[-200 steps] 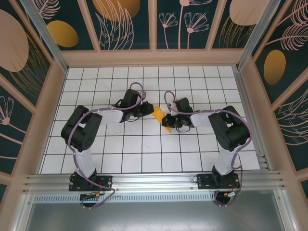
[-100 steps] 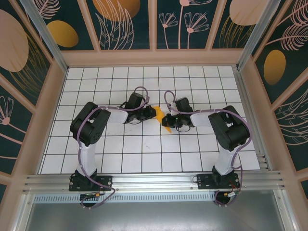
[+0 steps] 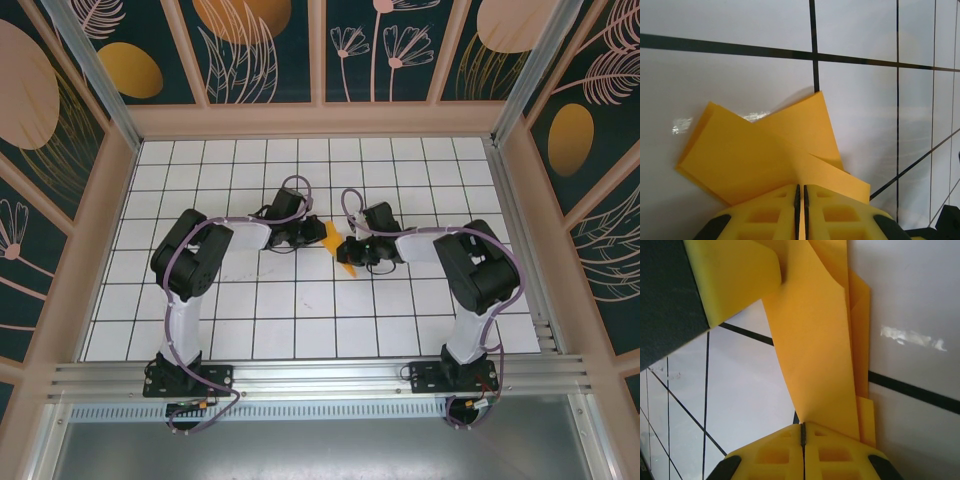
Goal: Fold a paper plane with a square sheet of paper (pick it up from the middle)
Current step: Fold the wing for the fifth time at the center of the table.
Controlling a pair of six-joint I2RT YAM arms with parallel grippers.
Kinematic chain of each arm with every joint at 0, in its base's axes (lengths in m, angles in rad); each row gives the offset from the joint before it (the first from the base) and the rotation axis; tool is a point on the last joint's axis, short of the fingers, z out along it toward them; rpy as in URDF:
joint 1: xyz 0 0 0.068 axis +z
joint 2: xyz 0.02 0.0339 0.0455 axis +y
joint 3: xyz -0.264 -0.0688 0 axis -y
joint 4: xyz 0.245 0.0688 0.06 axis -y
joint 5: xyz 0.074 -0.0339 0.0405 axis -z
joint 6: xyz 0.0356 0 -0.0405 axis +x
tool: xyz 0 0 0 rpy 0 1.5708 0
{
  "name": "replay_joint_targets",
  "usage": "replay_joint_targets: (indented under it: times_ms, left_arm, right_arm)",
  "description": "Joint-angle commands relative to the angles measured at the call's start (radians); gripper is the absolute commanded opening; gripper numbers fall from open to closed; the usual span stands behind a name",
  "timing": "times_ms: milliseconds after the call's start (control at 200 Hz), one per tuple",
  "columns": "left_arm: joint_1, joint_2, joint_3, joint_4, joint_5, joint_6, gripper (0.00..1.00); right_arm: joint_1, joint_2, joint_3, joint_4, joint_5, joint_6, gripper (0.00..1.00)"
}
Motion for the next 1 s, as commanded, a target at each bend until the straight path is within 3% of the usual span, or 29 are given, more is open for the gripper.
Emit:
replay_joint_targets:
  times_ms: [0, 555, 886, 996]
  left_arm:
    - [0.006, 0.062, 0.002, -0.108, -0.107, 0.021, 0.15]
    - [0.006, 0.067, 0.016, -0.149, -0.112, 0.049, 0.14]
    - [0.007, -0.116, 0.100, -0.174, -0.140, 0.095, 0.22]
    - [0.007, -0.132, 0.082, -0.151, -0.080, 0.079, 0.24]
  right_arm:
    - [-0.002, -0.019, -0.065, -0.158, 0.020, -0.023, 0.06]
    - [-0.017, -0.092, -0.158, -0.118, 0.015, 0.000, 0.06]
    - [-0.017, -0.036, -0.078, -0.091, 0.015, 0.007, 0.06]
    - [-0.017, -0.009, -0.045, -0.076, 0.010, 0.010, 0.06]
